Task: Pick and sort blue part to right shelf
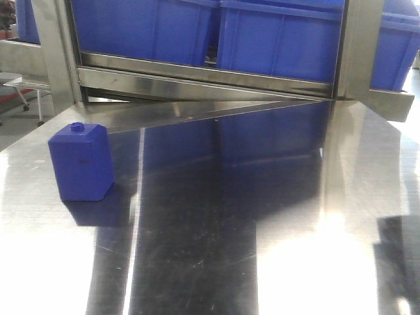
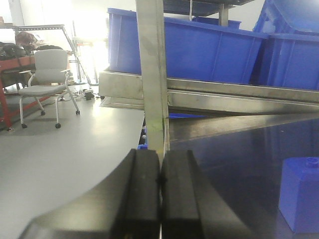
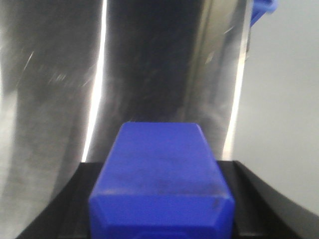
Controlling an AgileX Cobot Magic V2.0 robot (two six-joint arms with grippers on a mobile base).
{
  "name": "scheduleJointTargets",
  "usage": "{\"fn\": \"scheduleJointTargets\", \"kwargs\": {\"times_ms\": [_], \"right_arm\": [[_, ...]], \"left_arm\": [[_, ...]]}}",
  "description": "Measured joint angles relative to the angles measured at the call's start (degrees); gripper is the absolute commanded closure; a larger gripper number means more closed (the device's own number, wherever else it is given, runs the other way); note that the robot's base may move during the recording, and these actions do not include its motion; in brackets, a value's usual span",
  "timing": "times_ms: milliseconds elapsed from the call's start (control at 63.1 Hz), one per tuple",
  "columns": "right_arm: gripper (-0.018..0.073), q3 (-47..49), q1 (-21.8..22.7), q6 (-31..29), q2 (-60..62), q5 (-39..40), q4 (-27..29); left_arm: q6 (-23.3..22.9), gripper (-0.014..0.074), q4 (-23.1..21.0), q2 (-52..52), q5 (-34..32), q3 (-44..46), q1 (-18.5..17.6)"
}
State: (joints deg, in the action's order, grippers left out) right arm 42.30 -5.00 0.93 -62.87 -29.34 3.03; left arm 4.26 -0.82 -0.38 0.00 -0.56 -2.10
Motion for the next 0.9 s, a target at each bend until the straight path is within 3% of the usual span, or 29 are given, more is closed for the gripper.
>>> {"fn": "scheduleJointTargets", "kwargs": {"times_ms": [174,349,681,903], "right_arm": [[0.0167,-8.26,2.76,-0.21,10.94,10.22,0.00],[0.0167,-14.71,2.84,-0.24,21.77,16.65,0.00],[0.0167,-19.75,2.84,-0.34,41.99,16.24,0.00],[0.0167,-19.84,2.84,-0.34,47.58,14.27,0.00]], "left_arm": [[0.00,0.0462,0.00,0.00,0.00,0.00,0.00],[0.00,0.0462,0.00,0.00,0.00,0.00,0.00],[0.00,0.0462,0.00,0.00,0.00,0.00,0.00],[0.00,0.0462,0.00,0.00,0.00,0.00,0.00]]}}
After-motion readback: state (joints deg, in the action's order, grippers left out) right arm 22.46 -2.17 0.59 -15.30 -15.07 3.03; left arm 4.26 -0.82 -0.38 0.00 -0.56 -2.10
